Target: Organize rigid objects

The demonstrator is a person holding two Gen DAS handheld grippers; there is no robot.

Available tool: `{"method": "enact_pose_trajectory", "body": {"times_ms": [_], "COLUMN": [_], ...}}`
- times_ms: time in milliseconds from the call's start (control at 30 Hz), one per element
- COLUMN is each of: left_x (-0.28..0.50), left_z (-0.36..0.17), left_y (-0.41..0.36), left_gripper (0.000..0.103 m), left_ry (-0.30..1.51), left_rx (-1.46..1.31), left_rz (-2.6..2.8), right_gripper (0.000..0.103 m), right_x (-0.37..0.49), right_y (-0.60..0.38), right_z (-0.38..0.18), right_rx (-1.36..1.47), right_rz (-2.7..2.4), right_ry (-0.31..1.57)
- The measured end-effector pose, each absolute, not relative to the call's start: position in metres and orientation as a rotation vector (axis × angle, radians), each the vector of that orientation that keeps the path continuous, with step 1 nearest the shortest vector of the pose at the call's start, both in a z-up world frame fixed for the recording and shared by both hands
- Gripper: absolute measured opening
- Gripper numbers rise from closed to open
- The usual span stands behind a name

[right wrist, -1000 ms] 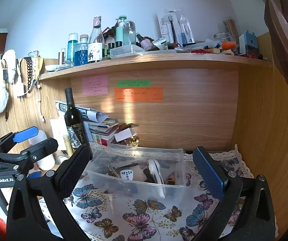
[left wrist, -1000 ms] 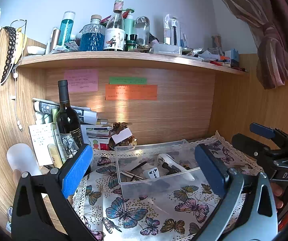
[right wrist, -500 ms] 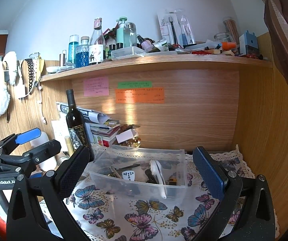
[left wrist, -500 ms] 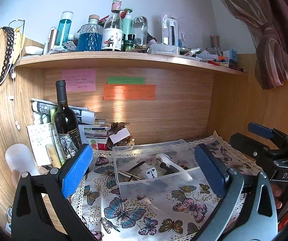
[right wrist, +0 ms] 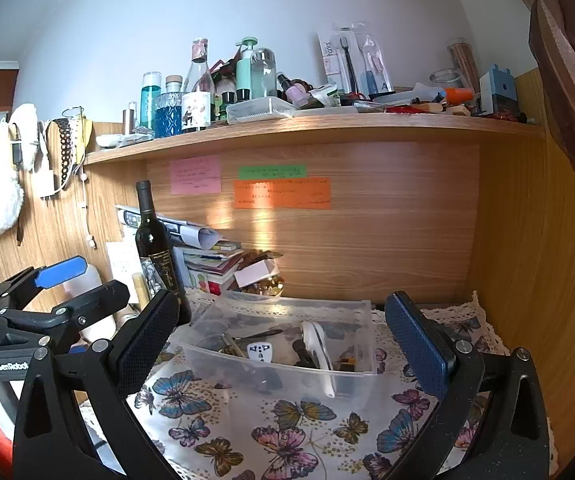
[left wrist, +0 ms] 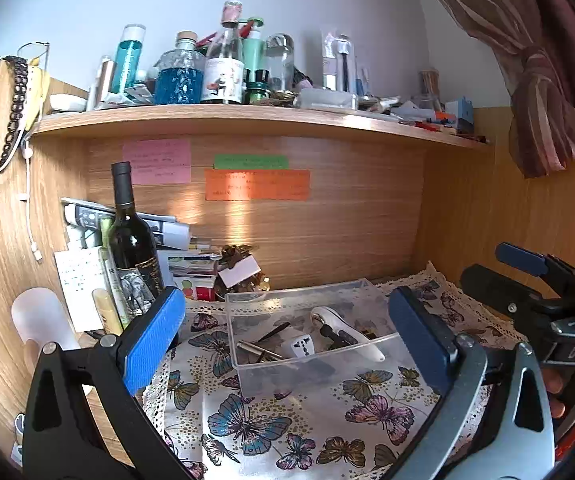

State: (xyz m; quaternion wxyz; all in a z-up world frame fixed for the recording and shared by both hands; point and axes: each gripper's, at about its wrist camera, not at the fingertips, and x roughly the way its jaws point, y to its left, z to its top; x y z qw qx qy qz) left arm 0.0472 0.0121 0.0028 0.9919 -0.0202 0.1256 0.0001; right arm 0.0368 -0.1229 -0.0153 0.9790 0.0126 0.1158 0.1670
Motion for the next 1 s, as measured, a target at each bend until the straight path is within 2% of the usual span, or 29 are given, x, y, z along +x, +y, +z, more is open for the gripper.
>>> {"method": "enact_pose_trajectory", "body": {"times_ms": [1000], "left_x": [0.0500], "left_z": [0.0021], "left_y": [0.0126], "left_gripper": [0.103], "left_ry": [0.258], "left_rx": [-0.039], "left_rz": [-0.037], "right_gripper": [0.103], "right_x": [0.0425], "right_y": [-0.1257], "right_z": [-0.0208], "right_rx": [0.040], "right_rz": [0.340], "right_ry": [0.250]}}
